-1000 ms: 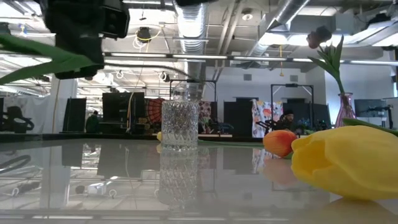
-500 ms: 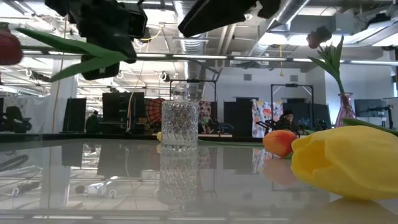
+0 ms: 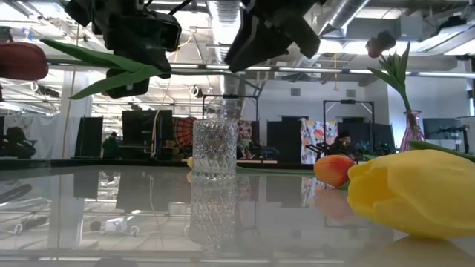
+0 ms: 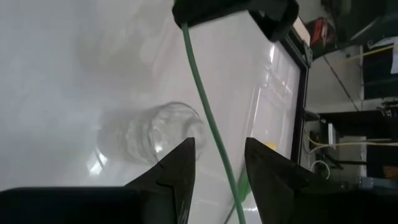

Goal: Sort flowers into vase by color
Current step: Put the red flower into the violet vase

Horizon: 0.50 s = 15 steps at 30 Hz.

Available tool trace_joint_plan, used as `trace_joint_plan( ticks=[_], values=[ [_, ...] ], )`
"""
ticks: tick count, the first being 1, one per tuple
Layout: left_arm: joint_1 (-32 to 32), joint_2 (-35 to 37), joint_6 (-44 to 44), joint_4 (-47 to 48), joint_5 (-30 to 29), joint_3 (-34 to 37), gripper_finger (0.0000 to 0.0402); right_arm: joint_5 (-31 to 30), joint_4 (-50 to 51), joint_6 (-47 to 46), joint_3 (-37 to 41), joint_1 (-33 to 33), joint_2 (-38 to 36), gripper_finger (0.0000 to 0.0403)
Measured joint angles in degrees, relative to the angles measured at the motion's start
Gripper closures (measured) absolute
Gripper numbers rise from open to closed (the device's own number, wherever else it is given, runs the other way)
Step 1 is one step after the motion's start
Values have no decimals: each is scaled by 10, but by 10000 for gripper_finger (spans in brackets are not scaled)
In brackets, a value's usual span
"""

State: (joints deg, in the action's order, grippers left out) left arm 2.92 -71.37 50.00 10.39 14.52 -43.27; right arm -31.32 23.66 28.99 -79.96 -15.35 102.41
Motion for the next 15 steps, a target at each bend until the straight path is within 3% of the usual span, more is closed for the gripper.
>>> trace_joint_plan(
  ticks=[8,15],
  values=[
    [-9,0,-10,0,3,0,400,0,23,0,0,17,0,244],
    [-8,0,-24,1,7,0,400,0,29,2,0,24,0,279]
  ],
)
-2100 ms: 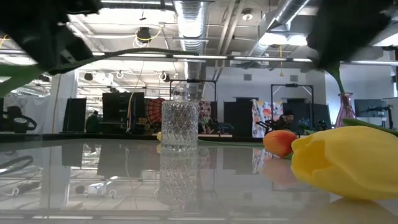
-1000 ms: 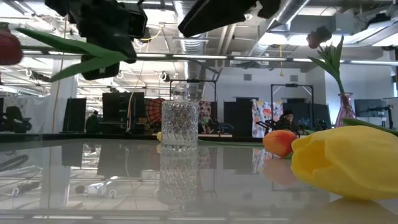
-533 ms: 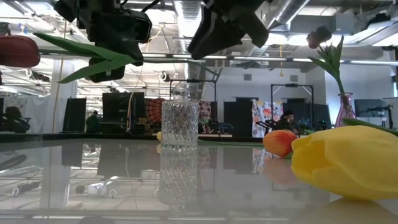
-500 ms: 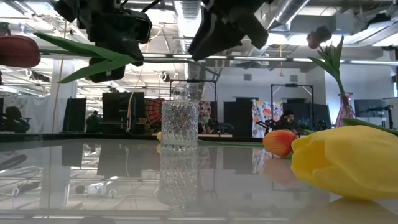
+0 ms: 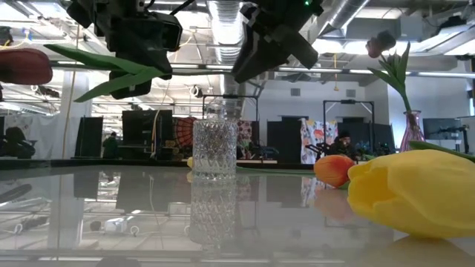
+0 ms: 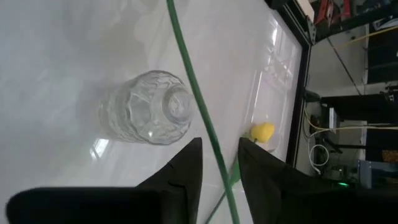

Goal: Sort flowers into vase by color
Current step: Put the red flower into the violet vase

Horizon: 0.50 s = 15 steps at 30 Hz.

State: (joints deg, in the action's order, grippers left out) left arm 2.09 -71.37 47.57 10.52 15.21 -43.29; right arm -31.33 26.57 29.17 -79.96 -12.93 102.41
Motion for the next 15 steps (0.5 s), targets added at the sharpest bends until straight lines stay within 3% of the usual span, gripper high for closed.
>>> trace_joint_plan(
  ticks=[15],
  values=[
    [0,0,-40,-1,-1,0,400,14,-3,9,0,0,0,358]
  ],
)
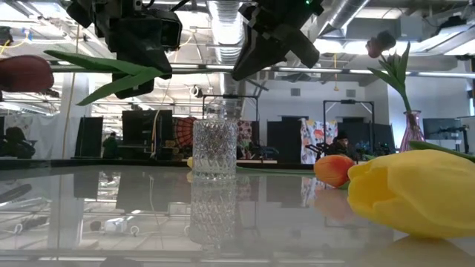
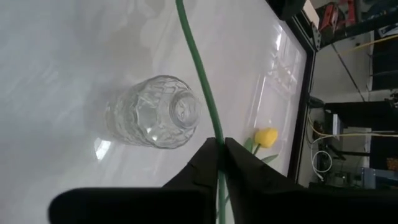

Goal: Sort flowers into vase by color
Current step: Put the red flower into the violet vase

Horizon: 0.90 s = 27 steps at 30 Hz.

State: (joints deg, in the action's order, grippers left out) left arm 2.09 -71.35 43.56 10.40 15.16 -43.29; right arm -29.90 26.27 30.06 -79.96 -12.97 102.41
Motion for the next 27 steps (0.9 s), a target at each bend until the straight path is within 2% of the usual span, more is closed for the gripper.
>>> trace_joint_plan(
  ticks=[3,7,12,15,19,23,25,27],
  values=[
    [1,0,-15,-7,-5,0,395,20,5,0,0,0,0,384],
    [-3,1,-38,-20,-13,0,372,58,13,-34,0,-2,0,386],
    [-20,15,-83,-26,-3,0,331,115,88,-118,0,-3,-5,386],
    [-36,34,-144,-25,-6,0,312,156,131,-162,0,-8,-16,386],
    [-50,71,-242,-27,-43,0,302,244,110,-183,44,-5,-73,386],
    [-50,106,-325,-52,-117,6,303,314,-6,-223,149,20,-182,386],
    [-50,117,-356,-84,-138,15,305,345,-131,-255,214,34,-238,386],
    [-49,120,-392,-159,-140,28,308,354,-285,-304,283,45,-279,386]
  ],
)
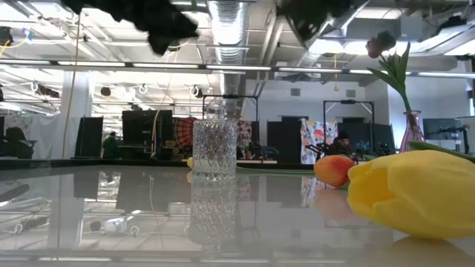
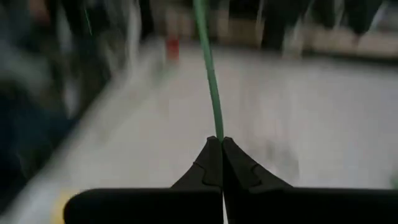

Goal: Sort flowers into vase by color
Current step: Put the red flower into the violet vase

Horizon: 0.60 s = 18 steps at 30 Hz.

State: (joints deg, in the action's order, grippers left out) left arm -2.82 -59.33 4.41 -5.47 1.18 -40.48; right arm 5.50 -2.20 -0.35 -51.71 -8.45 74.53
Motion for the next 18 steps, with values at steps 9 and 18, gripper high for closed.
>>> trace_joint_plan(
  ticks=[9,18],
  values=[
    [18,-55,-82,-363,74,33,311,-82,-510,-99,137,-5,35,385],
    [19,-130,-69,-422,87,2,311,-102,-620,-97,104,-7,152,384]
  ],
)
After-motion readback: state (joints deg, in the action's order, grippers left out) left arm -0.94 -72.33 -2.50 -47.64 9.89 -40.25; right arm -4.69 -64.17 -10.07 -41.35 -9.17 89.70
